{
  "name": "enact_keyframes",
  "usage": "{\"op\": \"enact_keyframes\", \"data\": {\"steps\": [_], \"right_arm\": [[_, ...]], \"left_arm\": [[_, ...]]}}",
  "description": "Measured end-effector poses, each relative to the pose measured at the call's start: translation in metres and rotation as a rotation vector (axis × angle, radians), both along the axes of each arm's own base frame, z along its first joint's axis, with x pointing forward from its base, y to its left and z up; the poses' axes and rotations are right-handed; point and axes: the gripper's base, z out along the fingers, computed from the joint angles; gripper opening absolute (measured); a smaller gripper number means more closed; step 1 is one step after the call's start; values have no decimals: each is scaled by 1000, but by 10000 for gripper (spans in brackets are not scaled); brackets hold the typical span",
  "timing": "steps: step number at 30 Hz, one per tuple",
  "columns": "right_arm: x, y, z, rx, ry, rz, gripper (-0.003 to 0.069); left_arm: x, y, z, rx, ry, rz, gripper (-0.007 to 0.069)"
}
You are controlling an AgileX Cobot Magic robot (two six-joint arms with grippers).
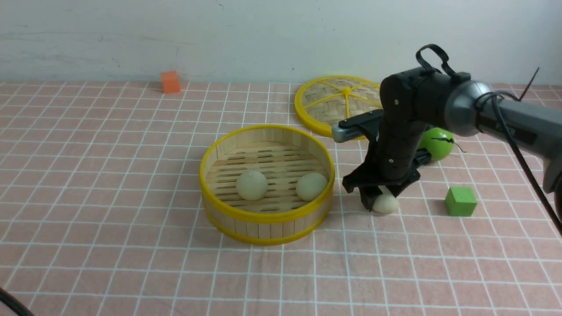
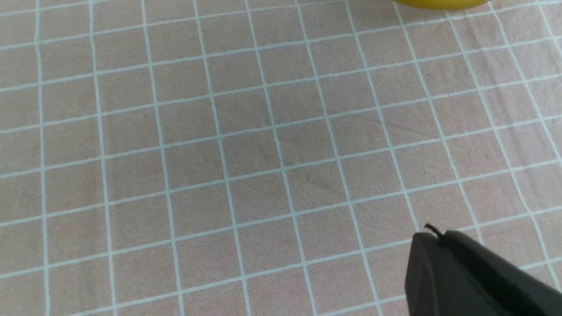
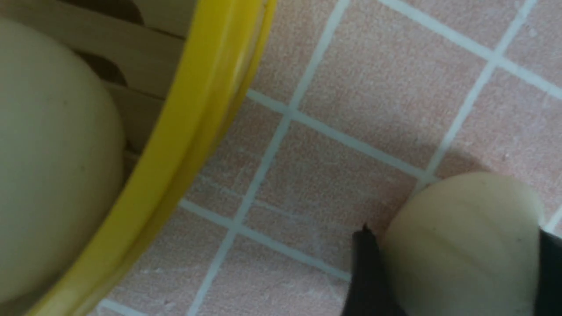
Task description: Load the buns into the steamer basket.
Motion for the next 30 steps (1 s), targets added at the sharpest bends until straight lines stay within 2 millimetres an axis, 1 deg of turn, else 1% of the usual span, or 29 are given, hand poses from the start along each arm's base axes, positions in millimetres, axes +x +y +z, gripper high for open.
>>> {"op": "enact_keyframes", "data": {"steps": [1,2,3,4,5,6,7,8,10,11,12,13,14,16,17,18,19,20,21,22,23,24,25,26,28,29,30], "right_arm": [[0,0,2,1,-3,1,330],[-1,4,10,1,-10,10,224],[-2,7,18,7,-20,15,155],[-3,8,21,8,-25,19,141],[-4,16,38,19,-54,33,58],[-5,19,44,22,-63,43,37],[-6,28,63,38,-104,65,20],[-9,39,81,56,-151,97,20],[-13,57,105,94,-229,133,20],[-16,67,113,113,-262,154,20],[-17,73,116,129,-287,166,20],[-20,84,119,150,-315,187,20],[-21,93,119,166,-334,203,20],[-20,106,109,183,-350,222,27],[-18,111,100,185,-349,228,35],[-18,111,100,185,-349,228,37],[-11,117,81,181,-340,230,64],[-7,119,67,176,-332,230,99],[-6,120,63,174,-326,230,113],[-2,121,51,163,-318,231,167],[0,122,43,160,-311,231,232],[0,123,42,159,-309,231,232],[1,123,36,156,-305,231,316],[1,124,35,161,-302,218,388],[1,123,40,172,-309,191,512],[1,123,40,172,-310,191,522],[0,122,48,174,-322,182,584]], "left_arm": [[0,0,0,1,-1,0,-10],[0,0,0,3,-1,1,-8],[0,0,0,5,-4,1,-6],[0,0,0,6,-4,2,-6],[1,1,1,7,-11,2,-4],[1,1,1,9,-14,2,-4],[1,1,1,9,-23,2,-2],[2,1,2,13,-33,3,-1],[3,1,3,14,-50,3,0],[4,1,4,15,-59,2,0],[4,1,4,14,-67,2,1],[4,1,4,12,-73,1,1],[5,1,5,11,-75,1,1],[5,1,5,11,-75,1,4],[5,1,5,11,-75,1,4],[5,1,5,11,-75,1,4],[4,1,4,11,-73,1,4],[4,1,4,13,-68,2,4],[4,1,4,13,-69,2,4],[4,1,4,15,-64,2,4],[4,1,3,18,-59,3,4],[4,1,3,18,-59,3,4],[3,2,3,21,-48,6,4],[3,2,2,21,-40,10,4],[0,3,1,5,-24,30,4],[0,3,1,5,-23,31,4],[-3,5,2,-19,-29,48,4]]}}
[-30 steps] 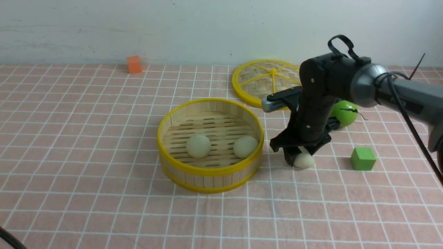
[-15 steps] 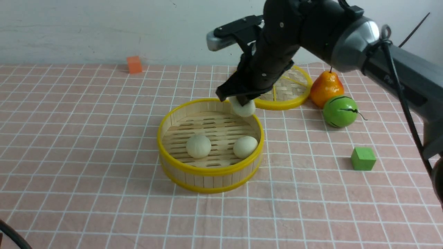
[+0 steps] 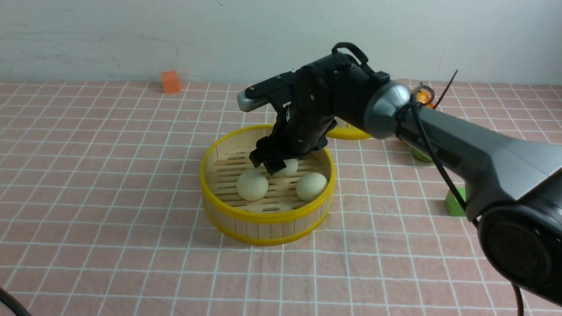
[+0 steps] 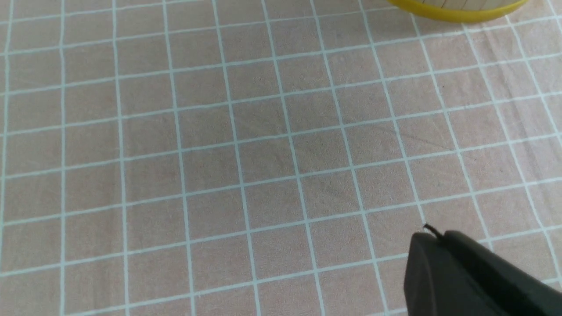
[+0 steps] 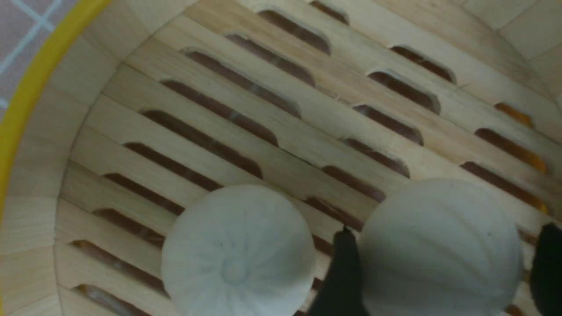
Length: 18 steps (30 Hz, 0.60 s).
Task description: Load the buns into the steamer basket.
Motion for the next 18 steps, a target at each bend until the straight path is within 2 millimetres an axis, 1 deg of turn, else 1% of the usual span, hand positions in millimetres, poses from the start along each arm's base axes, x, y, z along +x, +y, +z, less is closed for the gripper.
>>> {"op": "enact_keyframes", "data": {"steps": [2,3,4,5,7,9,10,12,13,14,15,16,17,18], "right_arm": [[-3,-3,19,1,-19,-7,639],[-6,-6,36,10,-41,-8,654],[-7,-7,41,10,-46,-10,654],[-14,-12,66,18,-72,-13,651],[-26,-20,102,36,-110,-14,622],[-44,-32,138,39,-137,-4,558],[-52,-37,151,37,-145,1,524],[-73,-51,180,28,-153,20,421],[-75,-52,183,28,-154,22,410],[-88,-59,200,37,-169,42,327],[-99,-64,213,54,-183,59,239],[-103,-66,218,64,-191,66,227],[-114,-70,228,85,-198,91,153],[-121,-72,231,97,-195,110,105]], "left_arm": [[-5,3,2,-37,-19,18,4],[-9,4,3,-56,-32,23,4],[-10,5,3,-64,-39,24,4],[-18,8,5,-92,-72,29,6],[-28,14,8,-121,-121,30,8],[-41,21,10,-155,-180,30,13],[-46,23,10,-170,-207,29,15],[-60,31,11,-202,-274,29,17],[-61,32,10,-205,-280,29,17],[-68,36,9,-220,-340,28,17],[-73,40,5,-225,-387,27,17],[-75,41,4,-229,-411,24,17],[-75,41,-1,-227,-434,21,17],[-73,40,-6,-221,-438,18,18]]}}
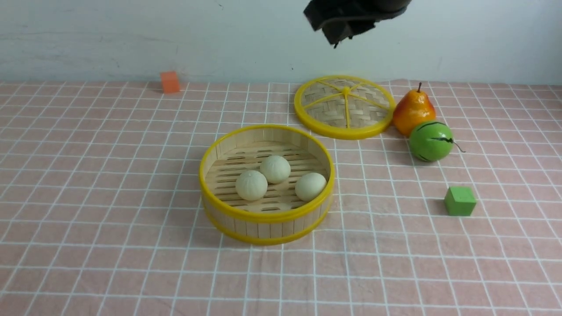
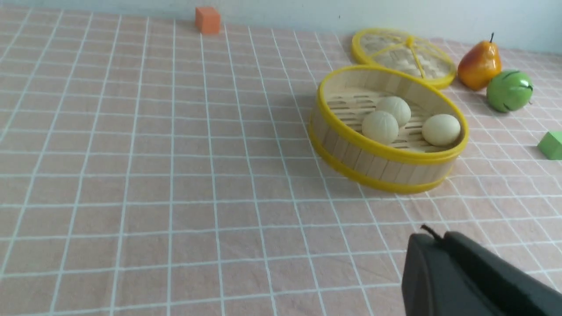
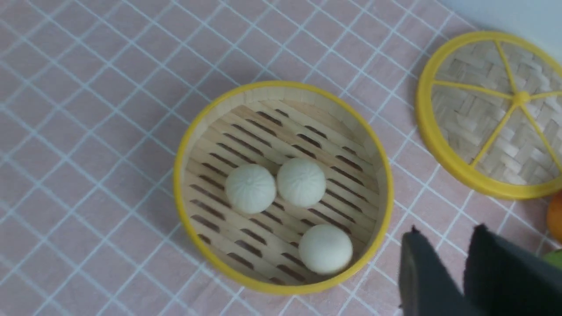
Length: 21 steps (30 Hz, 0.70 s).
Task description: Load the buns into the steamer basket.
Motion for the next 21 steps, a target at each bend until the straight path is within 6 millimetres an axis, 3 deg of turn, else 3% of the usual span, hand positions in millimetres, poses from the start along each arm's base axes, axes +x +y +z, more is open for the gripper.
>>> {"op": "enact_keyframes", "data": {"steps": [3,8,21], "right_arm": [[-26,-5,3,30,47,81,-10],[-57,-17,-17,39,95,126,-20],[-155,-93,-53,284,-419,29,-8]], "left_arm": [[9,-5,-16,23,19,-5,20],[19,-11,-29,38,28,-17,27],[23,-13,-28,36,11,-24,36]]}}
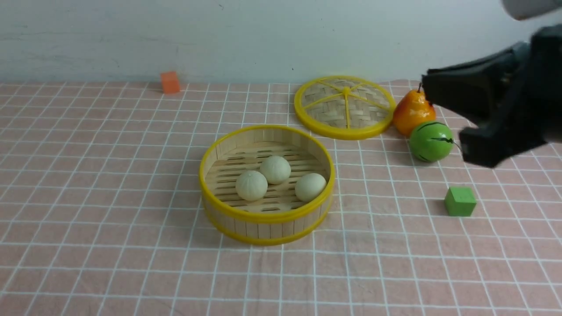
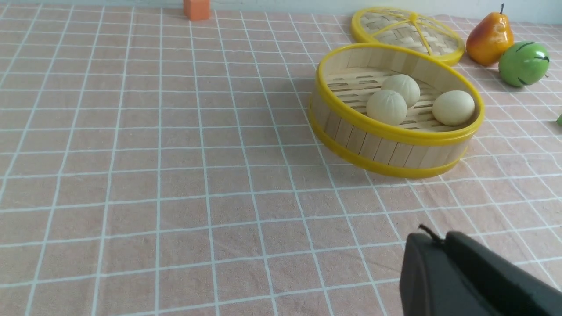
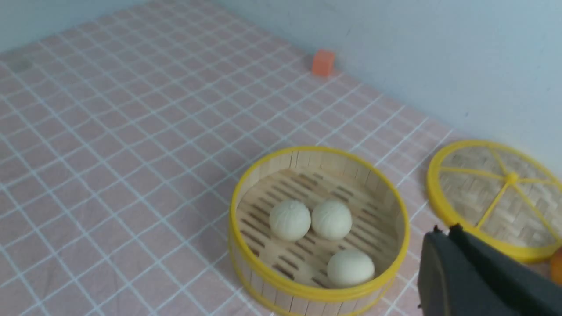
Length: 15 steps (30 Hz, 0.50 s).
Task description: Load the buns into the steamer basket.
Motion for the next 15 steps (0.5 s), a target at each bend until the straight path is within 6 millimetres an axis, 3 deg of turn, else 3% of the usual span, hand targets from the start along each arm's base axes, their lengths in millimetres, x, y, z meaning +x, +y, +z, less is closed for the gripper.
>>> {"op": "enact_keyframes", "data": {"steps": [8,15], "right_arm": [[-41,-30,-8,46,-151,-17,1],[-48,-35,-14,48,-159,-17,9]], "left_arm": [[0,0,0,0,0,0,38],[0,0,0,1,-2,0,39]]}}
